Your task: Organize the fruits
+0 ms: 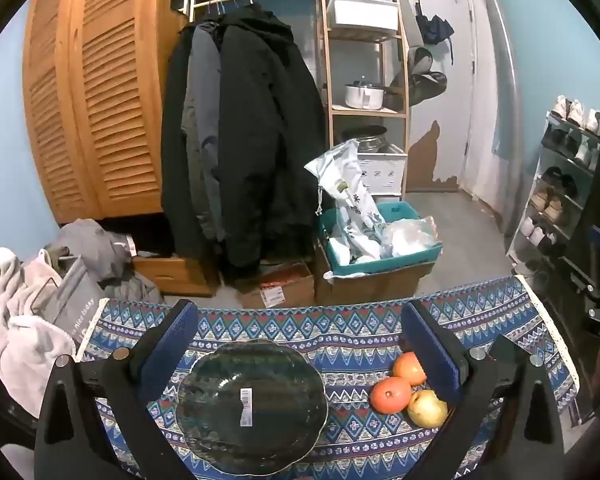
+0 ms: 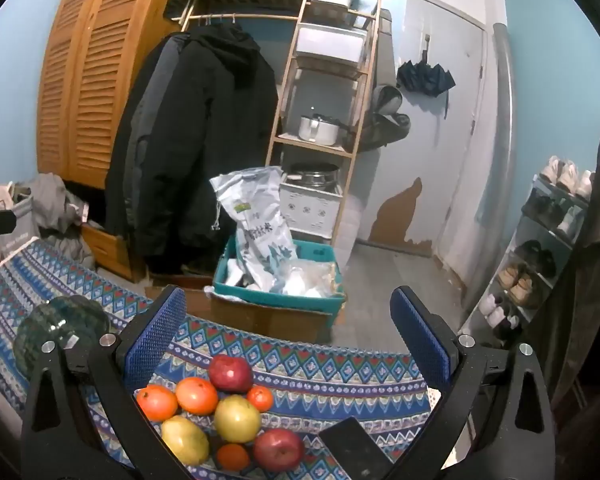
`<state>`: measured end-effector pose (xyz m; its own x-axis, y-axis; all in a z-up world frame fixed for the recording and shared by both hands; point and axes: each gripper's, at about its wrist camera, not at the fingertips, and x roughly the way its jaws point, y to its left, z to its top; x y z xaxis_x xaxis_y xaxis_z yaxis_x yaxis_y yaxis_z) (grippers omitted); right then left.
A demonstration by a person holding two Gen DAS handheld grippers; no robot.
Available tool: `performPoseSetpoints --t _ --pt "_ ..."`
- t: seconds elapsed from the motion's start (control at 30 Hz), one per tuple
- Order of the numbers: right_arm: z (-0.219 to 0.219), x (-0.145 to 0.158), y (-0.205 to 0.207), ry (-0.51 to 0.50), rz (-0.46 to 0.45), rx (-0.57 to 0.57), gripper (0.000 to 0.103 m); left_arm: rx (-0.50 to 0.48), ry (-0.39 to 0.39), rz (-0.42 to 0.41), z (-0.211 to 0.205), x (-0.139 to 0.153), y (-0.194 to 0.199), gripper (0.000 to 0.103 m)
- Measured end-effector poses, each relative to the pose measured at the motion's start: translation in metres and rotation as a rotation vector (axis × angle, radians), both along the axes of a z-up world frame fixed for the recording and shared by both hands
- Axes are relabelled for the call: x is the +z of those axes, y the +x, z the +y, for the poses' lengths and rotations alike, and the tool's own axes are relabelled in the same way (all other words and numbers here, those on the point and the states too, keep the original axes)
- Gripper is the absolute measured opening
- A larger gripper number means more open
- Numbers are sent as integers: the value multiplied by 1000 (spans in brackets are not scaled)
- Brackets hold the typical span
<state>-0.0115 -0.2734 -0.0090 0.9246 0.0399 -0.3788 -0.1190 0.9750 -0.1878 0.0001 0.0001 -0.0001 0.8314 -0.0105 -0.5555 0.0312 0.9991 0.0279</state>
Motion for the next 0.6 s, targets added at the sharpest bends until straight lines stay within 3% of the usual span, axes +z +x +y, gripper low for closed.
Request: performPoseSetpoints --t 0.6 --pt "0 -2 0 -7 14 -1 100 -16 -13 -2 -1 -4 -2 102"
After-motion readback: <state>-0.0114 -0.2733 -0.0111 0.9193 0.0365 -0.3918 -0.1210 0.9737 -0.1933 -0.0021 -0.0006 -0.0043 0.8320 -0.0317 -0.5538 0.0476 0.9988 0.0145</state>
